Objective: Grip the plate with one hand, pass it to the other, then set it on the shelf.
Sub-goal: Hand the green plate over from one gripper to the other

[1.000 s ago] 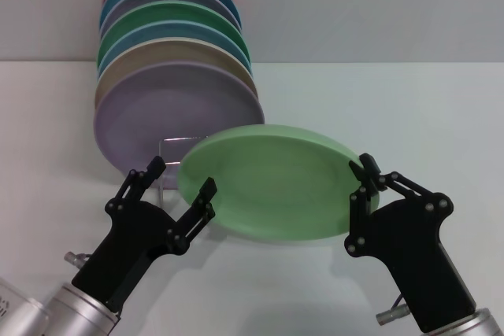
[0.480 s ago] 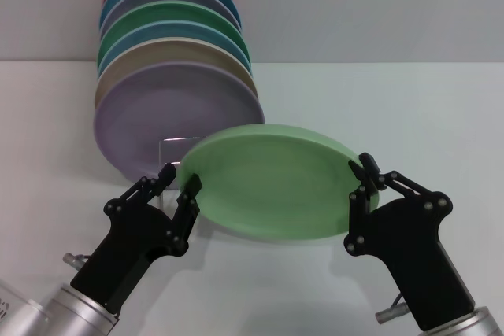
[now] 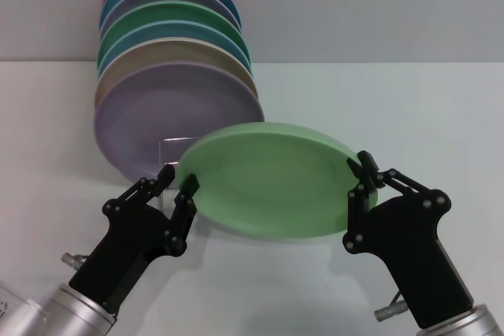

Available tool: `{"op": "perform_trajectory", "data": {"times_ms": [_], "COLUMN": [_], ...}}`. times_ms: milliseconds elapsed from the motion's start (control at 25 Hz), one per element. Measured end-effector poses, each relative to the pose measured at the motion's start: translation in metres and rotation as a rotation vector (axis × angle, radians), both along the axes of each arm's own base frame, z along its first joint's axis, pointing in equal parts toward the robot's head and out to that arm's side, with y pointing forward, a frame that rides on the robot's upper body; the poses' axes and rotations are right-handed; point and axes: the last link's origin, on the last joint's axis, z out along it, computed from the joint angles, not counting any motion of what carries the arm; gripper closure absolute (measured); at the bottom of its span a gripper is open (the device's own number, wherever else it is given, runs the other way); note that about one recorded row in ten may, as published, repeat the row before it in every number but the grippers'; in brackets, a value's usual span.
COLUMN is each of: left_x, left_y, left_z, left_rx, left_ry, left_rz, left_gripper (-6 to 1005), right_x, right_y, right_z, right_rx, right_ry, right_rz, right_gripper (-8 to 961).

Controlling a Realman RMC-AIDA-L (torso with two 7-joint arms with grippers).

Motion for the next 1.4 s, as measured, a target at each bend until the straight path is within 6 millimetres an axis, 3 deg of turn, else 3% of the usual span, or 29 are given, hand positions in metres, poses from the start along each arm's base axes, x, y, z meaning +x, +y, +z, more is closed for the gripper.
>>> {"op": "perform_trajectory", "data": {"times_ms": [320, 520, 1400], "left_x": [-0.0003, -0.0002, 0.0004], "left_y": [-0.0003, 0.0, -0.0016], "left_z": [0.0, 0.0, 0.0015], "left_rx": [0.003, 0.0, 0.02], "left_ry": [0.008, 0.002, -0.009], "left_rz": [-0.003, -0.001, 0.006], "left_gripper": [719, 837, 969], "right_x": [-0.0002, -0.0004, -0.0015], "right_y": [0.0003, 0.0005, 0.0019], "right_z": [-0.0001, -0.0005, -0.0038], "right_rx": [-0.001, -0.004, -0.025], "right_ry": [0.001, 0.001, -0.016], "right_rz": [0.001, 0.002, 0.021], "right_gripper": [934, 934, 933]}}
